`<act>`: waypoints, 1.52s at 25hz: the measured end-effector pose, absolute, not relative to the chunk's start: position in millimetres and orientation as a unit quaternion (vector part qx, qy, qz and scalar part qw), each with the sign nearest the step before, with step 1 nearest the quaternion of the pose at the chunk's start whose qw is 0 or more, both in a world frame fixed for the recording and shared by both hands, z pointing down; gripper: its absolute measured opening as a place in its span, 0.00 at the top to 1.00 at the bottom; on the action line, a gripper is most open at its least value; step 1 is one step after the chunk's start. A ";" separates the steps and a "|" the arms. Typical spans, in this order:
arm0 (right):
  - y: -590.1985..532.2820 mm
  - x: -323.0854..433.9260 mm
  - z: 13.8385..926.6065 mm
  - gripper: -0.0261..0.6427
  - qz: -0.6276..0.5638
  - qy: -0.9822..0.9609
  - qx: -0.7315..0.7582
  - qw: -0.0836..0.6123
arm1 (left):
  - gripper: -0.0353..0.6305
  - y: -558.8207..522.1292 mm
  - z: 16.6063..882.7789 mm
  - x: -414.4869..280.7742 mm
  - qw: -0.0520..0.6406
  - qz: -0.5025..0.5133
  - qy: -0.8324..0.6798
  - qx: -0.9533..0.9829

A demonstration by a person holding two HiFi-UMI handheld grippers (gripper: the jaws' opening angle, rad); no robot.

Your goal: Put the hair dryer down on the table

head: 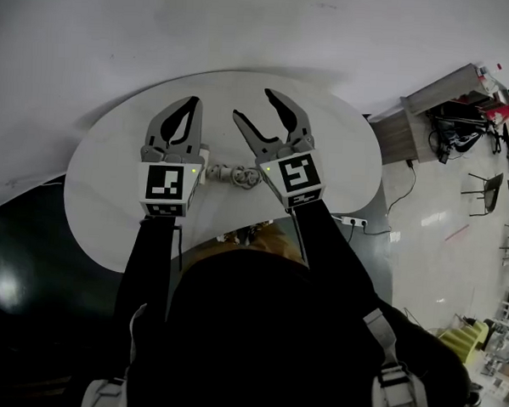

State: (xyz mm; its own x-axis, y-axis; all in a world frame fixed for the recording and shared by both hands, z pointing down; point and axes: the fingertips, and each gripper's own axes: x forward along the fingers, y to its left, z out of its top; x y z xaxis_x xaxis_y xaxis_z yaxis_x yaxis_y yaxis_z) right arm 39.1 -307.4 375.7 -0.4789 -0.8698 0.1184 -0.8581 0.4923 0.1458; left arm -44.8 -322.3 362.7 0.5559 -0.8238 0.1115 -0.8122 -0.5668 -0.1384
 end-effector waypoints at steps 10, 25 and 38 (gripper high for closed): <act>-304.6 66.6 372.4 0.92 -0.027 -0.840 0.536 0.086 | 0.93 -318.8 357.5 -28.6 0.049 -0.070 0.451 -0.888; -298.0 74.5 369.6 0.92 -0.030 -0.840 0.535 0.084 | 0.93 -314.0 361.2 -25.2 0.044 -0.071 0.454 -0.887; -293.2 76.3 366.5 0.92 -0.023 -0.841 0.535 0.081 | 0.93 -311.3 363.3 -26.7 0.046 -0.085 0.455 -0.885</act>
State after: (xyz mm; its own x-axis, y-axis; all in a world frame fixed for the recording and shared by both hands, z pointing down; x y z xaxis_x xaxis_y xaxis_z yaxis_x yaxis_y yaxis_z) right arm 76.3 -293.2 366.5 -0.4140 -0.9034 0.1112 -0.8961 0.4260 0.1247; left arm -26.7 -311.3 363.3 0.5714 -0.8134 0.1087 -0.7977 -0.5816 -0.1595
